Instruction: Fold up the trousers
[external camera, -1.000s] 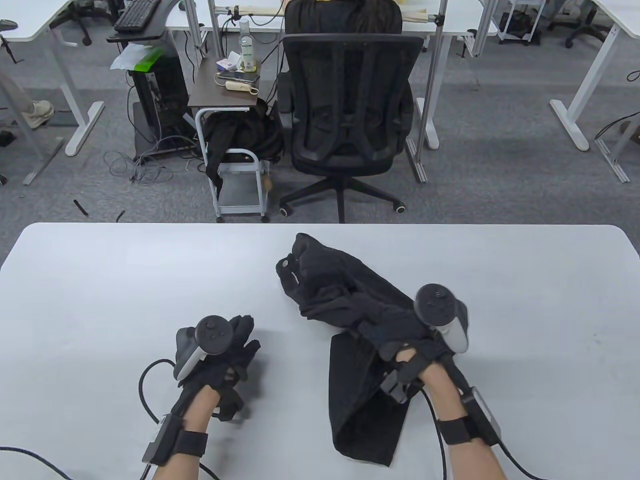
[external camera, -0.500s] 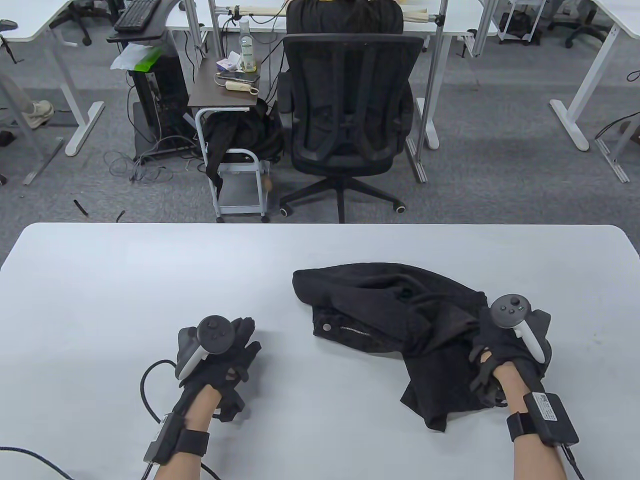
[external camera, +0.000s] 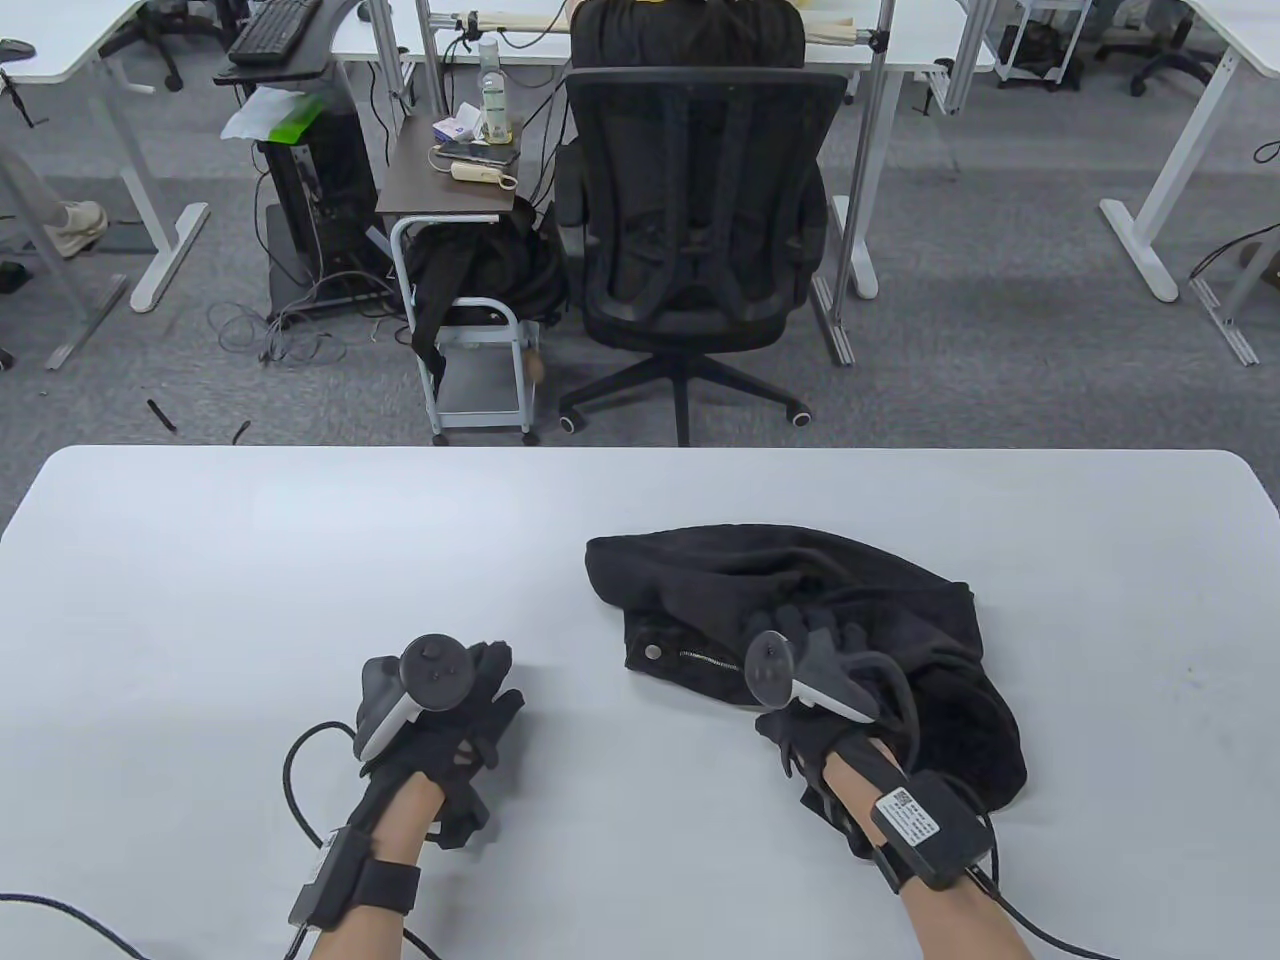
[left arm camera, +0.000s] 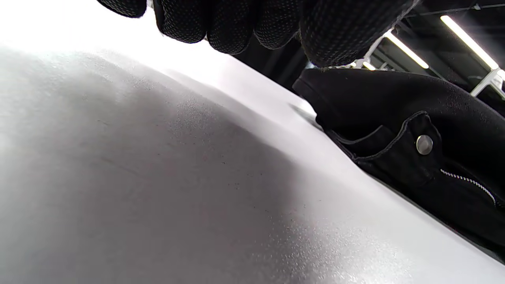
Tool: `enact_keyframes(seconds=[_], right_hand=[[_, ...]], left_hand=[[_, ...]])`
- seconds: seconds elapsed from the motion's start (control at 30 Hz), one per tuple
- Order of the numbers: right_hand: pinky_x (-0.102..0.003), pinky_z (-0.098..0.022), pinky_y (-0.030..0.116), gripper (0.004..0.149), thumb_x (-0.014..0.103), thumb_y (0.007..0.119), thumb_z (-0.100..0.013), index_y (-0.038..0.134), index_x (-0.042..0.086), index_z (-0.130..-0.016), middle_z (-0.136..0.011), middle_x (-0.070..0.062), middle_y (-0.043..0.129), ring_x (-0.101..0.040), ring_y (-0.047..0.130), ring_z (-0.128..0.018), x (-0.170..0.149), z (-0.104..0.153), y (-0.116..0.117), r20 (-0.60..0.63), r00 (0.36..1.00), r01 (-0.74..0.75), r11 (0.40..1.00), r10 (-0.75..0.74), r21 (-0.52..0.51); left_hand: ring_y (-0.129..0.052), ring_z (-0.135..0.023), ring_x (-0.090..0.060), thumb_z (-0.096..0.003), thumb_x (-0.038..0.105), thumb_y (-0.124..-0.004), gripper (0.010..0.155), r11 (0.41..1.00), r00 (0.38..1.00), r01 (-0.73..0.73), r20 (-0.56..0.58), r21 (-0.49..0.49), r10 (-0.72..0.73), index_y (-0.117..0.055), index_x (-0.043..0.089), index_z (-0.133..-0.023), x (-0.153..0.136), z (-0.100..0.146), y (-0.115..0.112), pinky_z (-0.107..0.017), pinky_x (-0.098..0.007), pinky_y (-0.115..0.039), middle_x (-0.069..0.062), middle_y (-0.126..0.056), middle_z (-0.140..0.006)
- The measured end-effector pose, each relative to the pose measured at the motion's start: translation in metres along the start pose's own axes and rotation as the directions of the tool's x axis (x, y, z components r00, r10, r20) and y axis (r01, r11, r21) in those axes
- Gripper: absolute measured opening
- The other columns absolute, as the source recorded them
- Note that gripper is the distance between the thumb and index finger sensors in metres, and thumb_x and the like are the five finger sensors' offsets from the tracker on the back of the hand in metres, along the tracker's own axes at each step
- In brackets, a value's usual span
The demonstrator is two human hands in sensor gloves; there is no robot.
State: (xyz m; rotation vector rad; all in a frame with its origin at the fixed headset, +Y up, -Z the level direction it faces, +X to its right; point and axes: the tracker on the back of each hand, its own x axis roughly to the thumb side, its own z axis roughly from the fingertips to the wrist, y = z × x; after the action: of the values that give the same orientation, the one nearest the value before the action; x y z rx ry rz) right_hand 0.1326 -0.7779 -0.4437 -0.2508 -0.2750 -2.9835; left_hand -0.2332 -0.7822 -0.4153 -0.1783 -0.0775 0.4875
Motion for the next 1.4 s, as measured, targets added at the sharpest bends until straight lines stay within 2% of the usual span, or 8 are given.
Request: enact_keyframes(seconds=[0.17,0.33,0.43,0.53,0.67,0.83,1.27,1.4], right_hand=[[-0.058,-0.070,0.058,0.060,0.037,0.086,-0.044,0.069,0.025,-0.099,-0.099,-0.011,0.077,-0.038,0.078,-0.087,-0.007,-0.012,-0.033,0.077,0.963,0.265,0.956,-0.257,-0.127],[-0.059,-0.057,0.070,0.054,0.037,0.087,-0.045,0.080,0.015,-0.094,-0.077,-0.016,0.096,-0.037,0.095,-0.063,-0.047,-0.011,-0.087,0.169,0.523,0.852,0.512,-0.835,-0.107],[-0.057,-0.056,0.072,0.055,0.038,0.087,-0.045,0.079,0.016,-0.094,-0.075,-0.014,0.097,-0.035,0.096,-0.062,-0.062,-0.017,-0.088,0.109,0.457,0.887,0.443,-0.883,-0.134],[-0.061,-0.063,0.060,0.071,0.042,0.087,-0.044,0.062,0.013,-0.104,-0.093,-0.018,0.081,-0.043,0.082,-0.078,-0.069,-0.025,-0.066,-0.022,0.496,0.839,0.486,-0.868,-0.243],[-0.068,-0.072,0.035,0.084,0.051,0.081,-0.044,0.039,0.019,-0.109,-0.114,-0.016,0.037,-0.050,0.039,-0.103,-0.043,-0.019,-0.050,0.008,0.819,0.559,0.795,-0.574,-0.237],[-0.069,-0.073,0.036,0.074,0.049,0.076,-0.046,0.047,0.023,-0.109,-0.114,-0.014,0.047,-0.049,0.046,-0.104,0.012,0.011,-0.043,0.109,0.944,0.326,0.932,-0.312,-0.156],[-0.069,-0.071,0.028,0.079,0.058,0.069,-0.048,0.038,0.020,-0.111,-0.116,-0.016,0.032,-0.053,0.029,-0.103,0.058,-0.004,-0.010,0.145,0.778,0.567,0.782,-0.612,0.260],[-0.069,-0.072,0.035,0.073,0.053,0.073,-0.047,0.056,0.015,-0.107,-0.110,-0.018,0.060,-0.051,0.048,-0.101,0.047,-0.015,-0.040,0.116,0.735,0.661,0.745,-0.667,0.093]], left_hand=[[-0.059,-0.107,-0.040,-0.0496,0.047,-0.076,0.064,1.000,1.000,0.005,0.014,0.006,-0.005,-0.055,0.028,-0.106,0.004,0.000,0.001,-0.076,-0.060,-0.053,-0.010,-0.061,-0.117],[-0.059,-0.107,-0.040,-0.0497,0.047,-0.076,0.063,1.000,1.000,-0.015,0.003,0.027,0.015,-0.055,0.027,-0.106,0.000,0.001,0.007,-0.075,-0.060,-0.053,-0.009,-0.061,-0.117],[-0.059,-0.106,-0.040,-0.0497,0.047,-0.075,0.063,0.998,0.999,-0.040,-0.010,0.051,0.040,-0.055,0.027,-0.106,-0.007,0.002,0.013,-0.075,-0.060,-0.054,-0.009,-0.061,-0.117],[-0.059,-0.106,-0.041,-0.0497,0.048,-0.075,0.063,0.995,0.998,-0.062,-0.025,0.074,0.064,-0.055,0.027,-0.106,-0.012,0.004,0.017,-0.075,-0.060,-0.054,-0.009,-0.061,-0.117],[-0.059,-0.106,-0.041,-0.0498,0.048,-0.075,0.063,0.993,0.996,-0.079,-0.036,0.082,0.082,-0.055,0.027,-0.106,-0.017,0.004,0.020,-0.075,-0.060,-0.054,-0.010,-0.061,-0.117],[-0.059,-0.106,-0.041,-0.0498,0.048,-0.074,0.063,0.995,0.997,-0.066,-0.023,0.075,0.068,-0.055,0.027,-0.106,-0.012,0.003,0.019,-0.075,-0.060,-0.054,-0.010,-0.061,-0.117],[-0.036,-0.115,-0.035,-0.0498,0.052,-0.076,0.065,0.983,0.986,0.100,0.151,-0.155,-0.077,-0.052,0.036,-0.108,0.056,0.008,-0.017,-0.080,-0.061,-0.042,0.002,-0.044,-0.124],[-0.029,-0.116,-0.034,-0.0503,0.054,-0.075,0.071,0.939,0.976,0.210,0.123,-0.274,-0.182,-0.039,0.039,-0.109,0.060,0.004,-0.040,-0.080,-0.061,-0.039,0.004,-0.029,-0.126]])
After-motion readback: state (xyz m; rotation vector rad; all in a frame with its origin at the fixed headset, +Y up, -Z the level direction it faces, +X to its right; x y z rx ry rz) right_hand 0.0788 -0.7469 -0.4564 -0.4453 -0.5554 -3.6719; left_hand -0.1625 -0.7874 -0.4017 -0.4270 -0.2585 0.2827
